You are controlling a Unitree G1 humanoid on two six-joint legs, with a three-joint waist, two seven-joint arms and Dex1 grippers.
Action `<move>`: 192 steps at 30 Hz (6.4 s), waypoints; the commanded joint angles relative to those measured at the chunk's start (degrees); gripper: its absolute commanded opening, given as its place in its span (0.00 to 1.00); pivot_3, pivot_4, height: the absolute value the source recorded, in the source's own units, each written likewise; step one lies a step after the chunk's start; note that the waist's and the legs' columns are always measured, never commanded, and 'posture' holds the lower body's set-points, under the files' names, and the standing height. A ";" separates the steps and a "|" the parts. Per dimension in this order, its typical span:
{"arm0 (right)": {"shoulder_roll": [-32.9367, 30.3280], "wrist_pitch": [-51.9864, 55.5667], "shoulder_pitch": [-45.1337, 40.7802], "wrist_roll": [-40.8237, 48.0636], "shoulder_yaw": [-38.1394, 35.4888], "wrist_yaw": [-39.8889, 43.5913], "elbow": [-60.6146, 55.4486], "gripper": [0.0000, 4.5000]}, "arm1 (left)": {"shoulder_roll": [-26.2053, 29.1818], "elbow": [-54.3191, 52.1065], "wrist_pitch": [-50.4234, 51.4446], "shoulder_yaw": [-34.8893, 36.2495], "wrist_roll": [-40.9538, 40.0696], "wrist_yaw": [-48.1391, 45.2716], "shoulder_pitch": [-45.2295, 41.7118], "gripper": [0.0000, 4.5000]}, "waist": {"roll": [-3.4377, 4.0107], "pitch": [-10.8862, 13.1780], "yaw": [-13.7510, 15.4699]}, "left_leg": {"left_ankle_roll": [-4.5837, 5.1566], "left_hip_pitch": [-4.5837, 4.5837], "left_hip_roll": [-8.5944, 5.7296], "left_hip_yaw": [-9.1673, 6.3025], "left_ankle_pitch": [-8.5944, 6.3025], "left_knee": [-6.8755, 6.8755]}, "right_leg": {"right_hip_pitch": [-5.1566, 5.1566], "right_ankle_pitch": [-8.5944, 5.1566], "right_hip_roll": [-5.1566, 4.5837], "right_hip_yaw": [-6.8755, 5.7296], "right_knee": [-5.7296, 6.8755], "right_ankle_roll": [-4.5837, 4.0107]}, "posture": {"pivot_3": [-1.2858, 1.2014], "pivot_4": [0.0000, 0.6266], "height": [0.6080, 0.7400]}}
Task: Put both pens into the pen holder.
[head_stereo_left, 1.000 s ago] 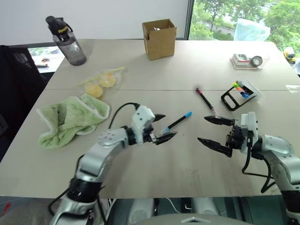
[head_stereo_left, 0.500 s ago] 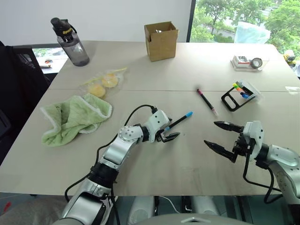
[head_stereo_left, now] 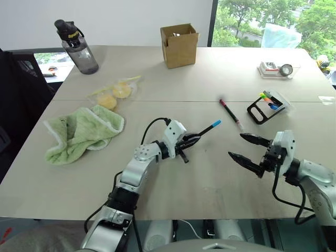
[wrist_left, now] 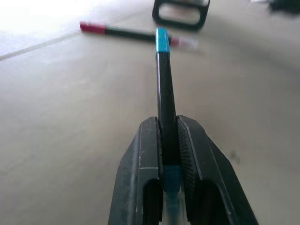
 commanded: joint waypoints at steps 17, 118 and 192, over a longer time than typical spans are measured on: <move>6.26 25.12 -15.74 37.56 -4.64 -13.97 -4.33 0.88 | -3.03 -16.10 28.97 8.65 -36.13 0.54 1.83 0.00 | 0.00 0.02 0.06 | 0.03 -0.09 -0.09 -0.07 -0.02 0.00 | -0.01 0.00 0.25 -0.06 -0.07 0.00 | 0.52 0.24 0.97; -17.18 -10.67 -33.11 -20.44 2.94 6.41 16.51 0.98 | 14.74 -22.30 13.67 2.50 -6.93 -0.70 -4.08 1.00 | 0.12 0.45 -0.04 | -0.15 -0.04 -0.02 0.22 0.08 -0.02 | -0.10 -0.06 0.02 0.16 -0.03 0.11 | 0.52 0.24 0.97; 6.16 -8.94 -21.28 -14.89 13.68 2.81 4.32 0.00 | -3.60 -19.40 28.66 23.38 -49.86 19.94 -3.99 0.01 | 0.12 0.50 -0.07 | -0.10 -0.08 -0.10 0.09 0.05 0.08 | -0.07 -0.05 0.08 0.05 0.01 0.11 | 0.52 0.24 0.97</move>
